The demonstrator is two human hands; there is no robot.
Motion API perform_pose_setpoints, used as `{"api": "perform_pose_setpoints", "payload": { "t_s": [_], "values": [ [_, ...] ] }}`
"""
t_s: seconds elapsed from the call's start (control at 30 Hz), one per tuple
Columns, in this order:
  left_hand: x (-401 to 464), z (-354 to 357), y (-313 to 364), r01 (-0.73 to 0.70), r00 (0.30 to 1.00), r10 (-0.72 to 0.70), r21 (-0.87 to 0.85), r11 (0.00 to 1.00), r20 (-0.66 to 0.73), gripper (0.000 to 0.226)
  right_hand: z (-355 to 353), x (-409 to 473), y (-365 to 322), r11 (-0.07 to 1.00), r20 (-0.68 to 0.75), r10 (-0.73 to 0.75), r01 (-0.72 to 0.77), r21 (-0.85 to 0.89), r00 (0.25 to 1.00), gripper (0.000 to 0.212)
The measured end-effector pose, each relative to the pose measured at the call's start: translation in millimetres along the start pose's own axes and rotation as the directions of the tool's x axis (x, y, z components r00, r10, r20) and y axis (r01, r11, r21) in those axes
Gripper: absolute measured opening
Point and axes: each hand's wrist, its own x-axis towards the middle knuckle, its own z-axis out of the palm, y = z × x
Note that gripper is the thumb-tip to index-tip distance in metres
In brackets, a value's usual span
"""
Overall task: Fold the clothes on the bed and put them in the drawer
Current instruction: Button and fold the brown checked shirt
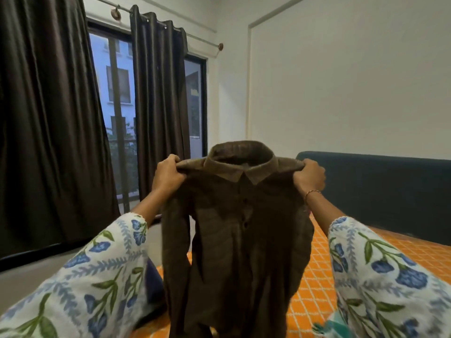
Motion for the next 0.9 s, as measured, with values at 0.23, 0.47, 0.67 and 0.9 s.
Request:
{"api": "perform_pose_setpoints", "payload": {
  "t_s": [0.23,0.47,0.67,0.9],
  "values": [
    [-15.9,20.8,22.5,0.171,0.965,-0.248,0.508,0.844,0.086,0.023,-1.7,-8.7,-10.9,0.963,0.203,0.250,-0.220,-0.155,0.947,0.035],
    [0.7,9.6,26.1,0.581,0.776,-0.459,-0.206,0.788,0.433,0.031,-0.1,7.6,-23.2,0.585,0.571,0.336,-0.641,0.497,0.749,0.024],
    [-22.3,38.1,-11.4,0.221,0.936,-0.281,0.267,0.938,0.213,0.026,22.0,-9.3,14.8,0.969,0.201,0.092,-0.134,0.208,0.975,0.038],
    [-15.7,24.5,-7.7,0.423,0.896,-0.440,0.185,0.887,0.060,0.033,28.5,-17.2,38.7,0.977,0.017,-0.208,0.209,-0.036,0.978,0.053]
  ]
}}
